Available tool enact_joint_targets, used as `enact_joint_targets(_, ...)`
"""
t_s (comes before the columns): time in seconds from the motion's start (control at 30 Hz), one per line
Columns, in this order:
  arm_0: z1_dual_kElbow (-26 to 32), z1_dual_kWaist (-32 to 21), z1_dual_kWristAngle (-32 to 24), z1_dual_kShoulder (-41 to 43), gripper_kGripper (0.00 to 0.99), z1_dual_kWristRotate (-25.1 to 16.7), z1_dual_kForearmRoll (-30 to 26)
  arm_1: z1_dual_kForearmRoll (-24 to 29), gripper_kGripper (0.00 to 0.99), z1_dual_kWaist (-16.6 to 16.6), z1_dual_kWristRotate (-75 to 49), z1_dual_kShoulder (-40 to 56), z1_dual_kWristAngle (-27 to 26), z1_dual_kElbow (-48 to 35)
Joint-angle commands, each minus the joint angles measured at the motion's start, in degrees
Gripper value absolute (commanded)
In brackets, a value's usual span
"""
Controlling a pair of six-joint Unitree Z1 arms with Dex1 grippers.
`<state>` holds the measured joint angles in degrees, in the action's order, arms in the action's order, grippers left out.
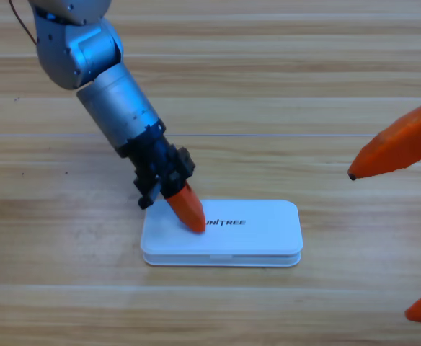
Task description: Clean up eraser and pencils
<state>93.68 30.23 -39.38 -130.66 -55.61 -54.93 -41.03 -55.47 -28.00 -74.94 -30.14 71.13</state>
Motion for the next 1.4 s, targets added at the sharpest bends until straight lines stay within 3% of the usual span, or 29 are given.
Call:
enact_joint_targets(0.03,-4.8,1.2,1.5,0.0,0.000,1.0,3.6,0.9,0.974,0.2,0.3,-0.8,-0.8,-1.3)
enact_joint_targets(0.37,-6.7,1.2,4.1,1.7,0.000,3.5,6.9,0.9,0.974,0.2,0.3,-1.1,-1.0,-1.3)
enact_joint_targets(0.5,-1.8,1.2,8.4,7.3,0.000,5.1,0.7,1.0,0.974,0.2,0.3,-1.2,-1.1,-1.3)
enact_joint_targets(0.53,-0.3,1.2,9.5,9.4,0.098,5.4,-1.5,0.9,0.974,0.2,0.4,-1.3,-1.1,-1.3)
enact_joint_targets(0.57,1.1,1.3,10.6,11.5,0.308,5.4,-3.9,0.9,0.974,0.2,0.4,-1.3,-1.1,-1.3)
enact_joint_targets(0.63,4.2,2.5,12.7,16.2,0.400,5.7,-8.4,0.9,0.974,0.2,0.4,-1.3,-1.1,-1.3)
enact_joint_targets(0.67,5.1,3.3,13.5,19.0,0.523,6.1,-9.8,0.9,0.974,0.2,0.4,-1.3,-1.1,-1.3)
enact_joint_targets(0.73,6.4,5.1,14.8,24.6,0.900,7.7,-12.3,1.0,0.974,0.2,0.4,-1.3,-1.1,-1.3)
enact_joint_targets(0.77,7.2,6.1,15.1,27.0,0.977,8.7,-13.6,1.0,0.974,0.2,0.4,-1.3,-1.1,-1.3)
enact_joint_targets(1.0,6.2,16.6,16.8,37.4,0.990,21.9,-14.2,0.9,0.974,0.2,0.5,-1.6,-1.1,-1.2)
enact_joint_targets(1.13,4.7,21.9,21.5,39.4,0.990,25.0,-13.8,1.0,0.974,0.2,0.5,-1.7,-1.1,-1.2)
enact_joint_targets(1.27,3.7,24.6,26.1,39.5,0.990,25.1,-11.7,1.0,0.974,0.2,0.5,-1.8,-1.1,-1.2)
enact_joint_targets(1.4,-2.6,25.4,26.9,42.3,0.990,24.5,-4.9,1.0,0.974,0.2,0.5,-1.9,-1.1,-1.2)
